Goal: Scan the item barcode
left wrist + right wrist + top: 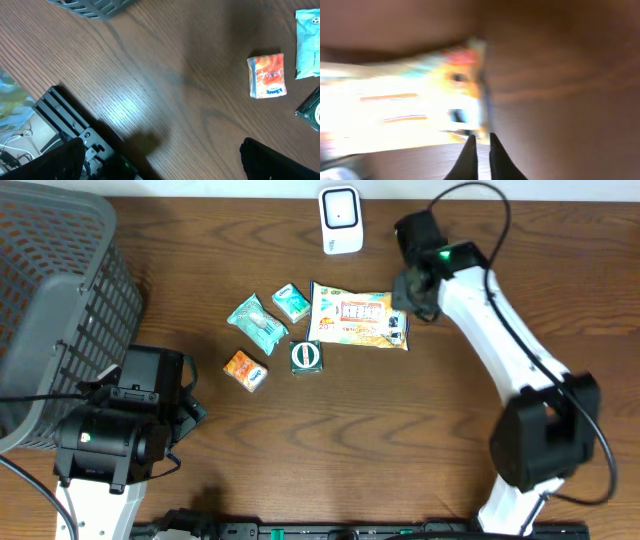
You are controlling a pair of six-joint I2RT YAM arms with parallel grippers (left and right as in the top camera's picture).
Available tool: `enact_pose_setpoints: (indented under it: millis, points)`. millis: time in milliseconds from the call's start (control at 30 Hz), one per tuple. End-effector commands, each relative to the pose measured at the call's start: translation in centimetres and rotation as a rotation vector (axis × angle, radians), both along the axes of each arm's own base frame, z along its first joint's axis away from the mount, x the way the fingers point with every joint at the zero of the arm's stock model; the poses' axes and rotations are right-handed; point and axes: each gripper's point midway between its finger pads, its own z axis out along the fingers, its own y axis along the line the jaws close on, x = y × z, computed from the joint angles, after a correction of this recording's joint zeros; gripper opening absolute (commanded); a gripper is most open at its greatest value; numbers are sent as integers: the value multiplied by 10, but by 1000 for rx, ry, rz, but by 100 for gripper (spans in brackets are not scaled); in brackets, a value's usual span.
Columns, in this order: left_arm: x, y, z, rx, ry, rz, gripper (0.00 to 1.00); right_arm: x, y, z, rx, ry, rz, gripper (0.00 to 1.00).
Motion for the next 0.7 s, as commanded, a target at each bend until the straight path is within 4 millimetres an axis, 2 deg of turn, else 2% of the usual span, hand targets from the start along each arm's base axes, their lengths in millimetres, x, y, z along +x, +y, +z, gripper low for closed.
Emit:
enact_pose_setpoints:
  millis: [0, 200, 400, 533, 667]
  points:
    - [1, 3, 7, 9, -26, 16, 98, 0, 50, 12, 223, -13, 104, 8]
    - [1, 3, 7, 10, -26, 17, 98, 22, 108, 9, 307, -121, 222, 18]
    - [1, 3, 7, 9, -26, 16, 98, 35, 161, -20, 331, -180, 306, 27]
    - [1, 3, 7, 9, -26, 16, 98, 37, 171, -49, 290, -168, 309, 28]
    - [1, 3, 7, 10, -26, 16, 98, 31, 155, -84, 190, -97, 271, 27]
